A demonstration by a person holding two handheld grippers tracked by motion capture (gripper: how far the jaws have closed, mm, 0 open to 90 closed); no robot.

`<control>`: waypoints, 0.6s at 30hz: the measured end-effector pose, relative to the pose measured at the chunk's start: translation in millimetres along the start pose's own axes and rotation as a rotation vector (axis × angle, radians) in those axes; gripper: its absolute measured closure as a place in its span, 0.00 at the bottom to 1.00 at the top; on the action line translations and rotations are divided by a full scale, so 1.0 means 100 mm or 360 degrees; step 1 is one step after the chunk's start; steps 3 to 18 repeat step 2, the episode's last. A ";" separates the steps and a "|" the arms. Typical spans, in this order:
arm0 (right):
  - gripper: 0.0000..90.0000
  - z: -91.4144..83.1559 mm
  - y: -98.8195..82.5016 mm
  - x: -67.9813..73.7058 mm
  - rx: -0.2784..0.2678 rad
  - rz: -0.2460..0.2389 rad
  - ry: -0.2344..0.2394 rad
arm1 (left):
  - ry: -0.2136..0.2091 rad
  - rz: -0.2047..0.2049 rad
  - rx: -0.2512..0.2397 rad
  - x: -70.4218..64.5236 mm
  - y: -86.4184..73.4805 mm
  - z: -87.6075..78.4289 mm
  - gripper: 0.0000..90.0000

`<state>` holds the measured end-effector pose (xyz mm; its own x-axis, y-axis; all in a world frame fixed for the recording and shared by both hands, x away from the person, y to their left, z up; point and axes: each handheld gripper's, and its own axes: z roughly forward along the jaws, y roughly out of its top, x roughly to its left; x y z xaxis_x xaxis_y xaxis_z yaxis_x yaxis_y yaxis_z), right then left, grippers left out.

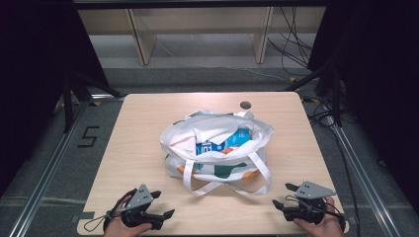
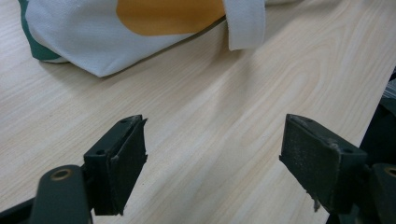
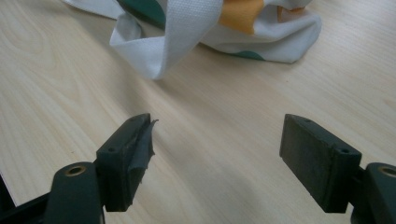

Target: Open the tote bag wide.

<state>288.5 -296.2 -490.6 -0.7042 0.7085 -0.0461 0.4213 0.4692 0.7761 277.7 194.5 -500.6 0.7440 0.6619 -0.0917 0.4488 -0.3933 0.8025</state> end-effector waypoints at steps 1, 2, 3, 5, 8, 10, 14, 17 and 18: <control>0.29 0.00 0.00 0.02 0.0009 0.0037 -0.0004 | 0.0014 0.0019 0.0035 0.01 0.00 -0.01 0.24; 0.29 -0.01 -0.01 0.02 0.0006 0.0042 -0.0012 | 0.0014 0.0019 0.0035 0.01 0.00 -0.01 0.24; 0.29 -0.01 -0.01 0.02 0.0006 0.0042 -0.0012 | 0.0014 0.0019 0.0035 0.01 0.00 -0.01 0.24; 0.29 -0.01 -0.01 0.02 0.0006 0.0042 -0.0012 | 0.0014 0.0019 0.0035 0.01 0.00 -0.01 0.24; 0.29 -0.01 -0.01 0.02 0.0006 0.0042 -0.0012 | 0.0014 0.0019 0.0035 0.01 0.00 -0.01 0.24; 0.29 -0.01 -0.01 0.02 0.0006 0.0042 -0.0012 | 0.0014 0.0019 0.0035 0.01 0.00 -0.01 0.24; 0.29 -0.01 -0.01 0.02 0.0006 0.0042 -0.0012 | 0.0014 0.0019 0.0035 0.01 0.00 -0.01 0.24; 0.29 -0.01 -0.01 0.02 0.0006 0.0042 -0.0012 | 0.0014 0.0019 0.0035 0.01 0.00 -0.01 0.24; 0.29 -0.01 -0.01 0.02 0.0006 0.0042 -0.0012 | 0.0014 0.0019 0.0035 0.01 0.00 -0.01 0.24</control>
